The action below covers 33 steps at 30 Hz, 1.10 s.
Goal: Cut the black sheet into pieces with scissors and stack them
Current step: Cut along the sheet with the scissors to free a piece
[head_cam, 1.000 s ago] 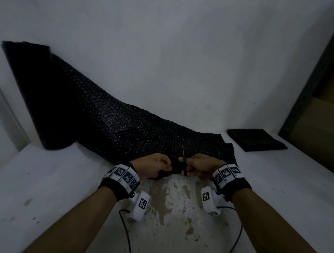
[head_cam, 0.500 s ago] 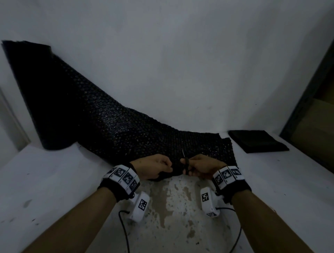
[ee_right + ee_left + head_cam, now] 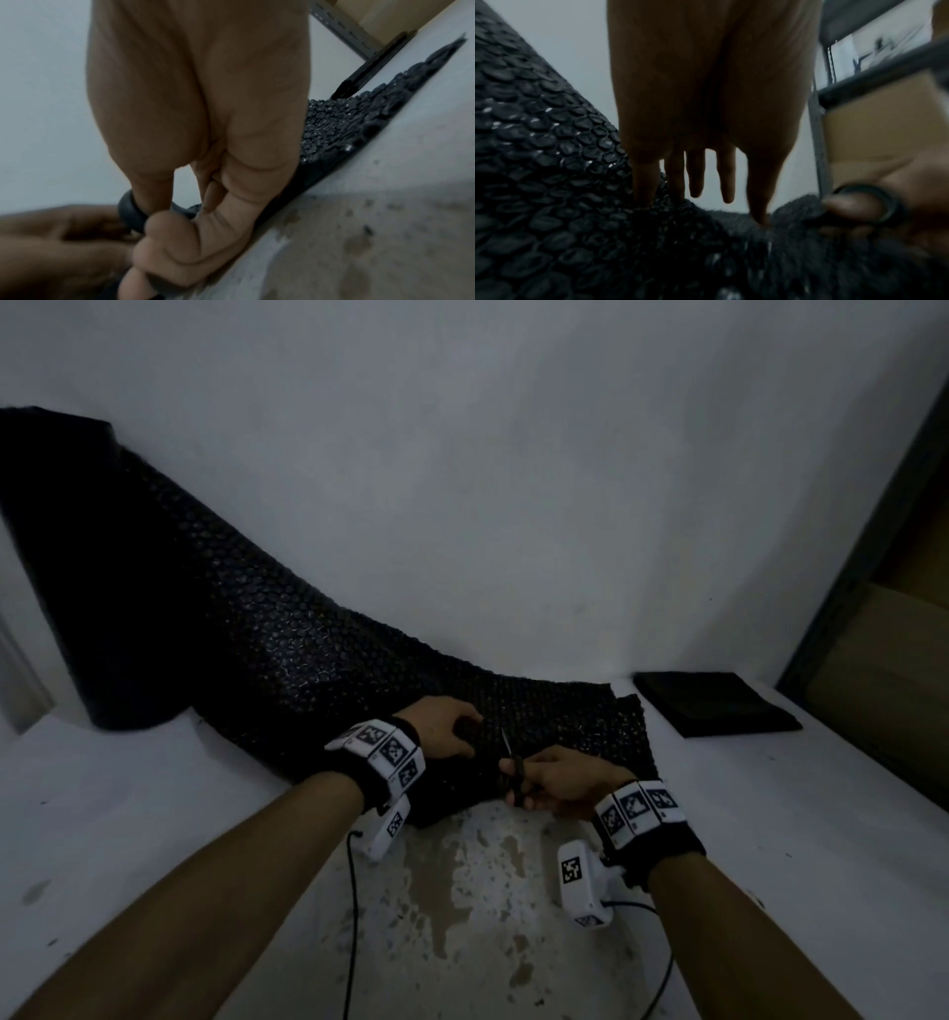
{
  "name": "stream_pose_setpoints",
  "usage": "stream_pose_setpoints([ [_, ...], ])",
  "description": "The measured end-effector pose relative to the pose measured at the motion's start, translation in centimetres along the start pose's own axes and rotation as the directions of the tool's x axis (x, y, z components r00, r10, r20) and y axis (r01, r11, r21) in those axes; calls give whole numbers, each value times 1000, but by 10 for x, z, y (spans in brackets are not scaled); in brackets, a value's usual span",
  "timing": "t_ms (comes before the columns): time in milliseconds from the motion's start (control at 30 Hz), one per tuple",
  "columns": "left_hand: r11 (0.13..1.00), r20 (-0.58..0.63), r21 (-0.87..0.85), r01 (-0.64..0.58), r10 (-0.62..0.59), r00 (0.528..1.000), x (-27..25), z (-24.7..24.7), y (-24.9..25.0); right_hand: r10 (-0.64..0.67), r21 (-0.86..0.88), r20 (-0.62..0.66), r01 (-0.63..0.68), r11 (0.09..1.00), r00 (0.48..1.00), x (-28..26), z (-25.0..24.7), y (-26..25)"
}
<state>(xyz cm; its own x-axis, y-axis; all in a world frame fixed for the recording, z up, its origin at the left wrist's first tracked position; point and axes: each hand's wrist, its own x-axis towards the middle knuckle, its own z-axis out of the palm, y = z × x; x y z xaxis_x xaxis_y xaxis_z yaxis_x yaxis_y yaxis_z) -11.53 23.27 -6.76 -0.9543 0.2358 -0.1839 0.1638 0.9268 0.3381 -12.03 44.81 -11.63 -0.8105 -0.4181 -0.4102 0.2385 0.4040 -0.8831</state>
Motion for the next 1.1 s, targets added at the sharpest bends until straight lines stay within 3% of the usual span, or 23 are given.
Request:
stream_pose_setpoints([
  [100, 998, 112, 53, 44, -50, 992, 7, 10, -3, -3, -31, 15, 3, 1000, 1000, 0, -1, 0],
  [200, 993, 148, 109, 55, -71, 986, 9, 17, -4, 38, -29, 37, -36, 999, 999, -1, -5, -2],
  [300, 992, 144, 118, 45, -62, 988, 7, 19, -5, 58, -97, 40, -53, 994, 998, 1, -8, -6],
  [1100, 991, 133, 135, 15, -33, 991, 7, 19, -8, 94, -98, 19, -92, 991, 995, 40, -9, -19],
])
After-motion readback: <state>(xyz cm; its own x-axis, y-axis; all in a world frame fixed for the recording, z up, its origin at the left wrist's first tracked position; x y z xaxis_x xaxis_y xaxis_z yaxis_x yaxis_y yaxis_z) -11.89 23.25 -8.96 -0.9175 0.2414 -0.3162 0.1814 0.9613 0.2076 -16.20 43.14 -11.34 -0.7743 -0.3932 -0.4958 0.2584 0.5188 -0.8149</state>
